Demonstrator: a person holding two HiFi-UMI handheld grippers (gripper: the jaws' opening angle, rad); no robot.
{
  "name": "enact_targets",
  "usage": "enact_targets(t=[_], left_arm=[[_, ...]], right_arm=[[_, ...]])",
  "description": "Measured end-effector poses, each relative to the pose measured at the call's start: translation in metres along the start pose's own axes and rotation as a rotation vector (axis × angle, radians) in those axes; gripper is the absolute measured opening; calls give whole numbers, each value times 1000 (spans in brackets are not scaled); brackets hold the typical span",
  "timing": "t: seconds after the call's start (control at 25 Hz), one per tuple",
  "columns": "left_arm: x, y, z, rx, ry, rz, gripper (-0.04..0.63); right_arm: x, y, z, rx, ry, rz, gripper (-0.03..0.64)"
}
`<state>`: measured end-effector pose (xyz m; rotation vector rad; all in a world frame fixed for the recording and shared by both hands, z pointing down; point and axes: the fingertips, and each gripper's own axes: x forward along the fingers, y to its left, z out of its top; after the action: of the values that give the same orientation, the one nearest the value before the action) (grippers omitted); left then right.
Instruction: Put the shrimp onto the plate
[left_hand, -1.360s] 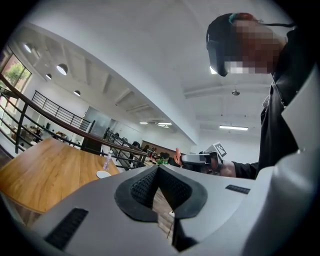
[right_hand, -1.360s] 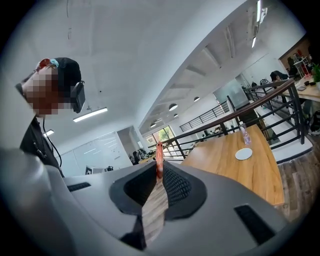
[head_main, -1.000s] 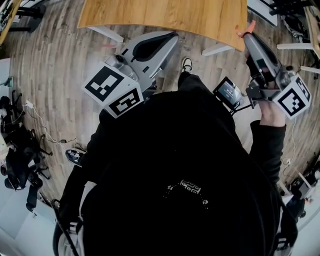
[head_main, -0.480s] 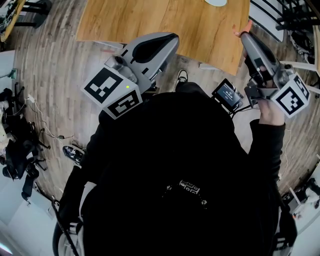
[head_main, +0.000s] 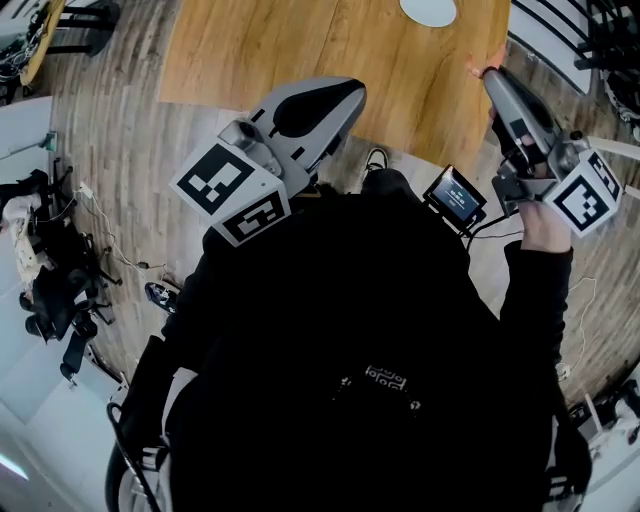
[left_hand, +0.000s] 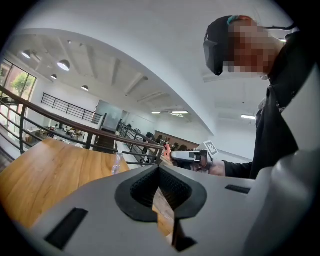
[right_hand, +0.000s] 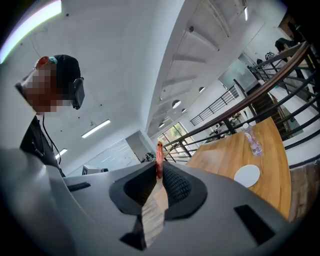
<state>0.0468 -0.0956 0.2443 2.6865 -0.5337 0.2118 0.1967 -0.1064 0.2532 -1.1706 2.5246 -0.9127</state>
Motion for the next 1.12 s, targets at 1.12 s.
enact_targets(t=[1.12], left_arm=[[72, 17, 32, 66, 49, -331, 6]], right_arm=[[-32, 0, 32, -47, -198, -226, 51]])
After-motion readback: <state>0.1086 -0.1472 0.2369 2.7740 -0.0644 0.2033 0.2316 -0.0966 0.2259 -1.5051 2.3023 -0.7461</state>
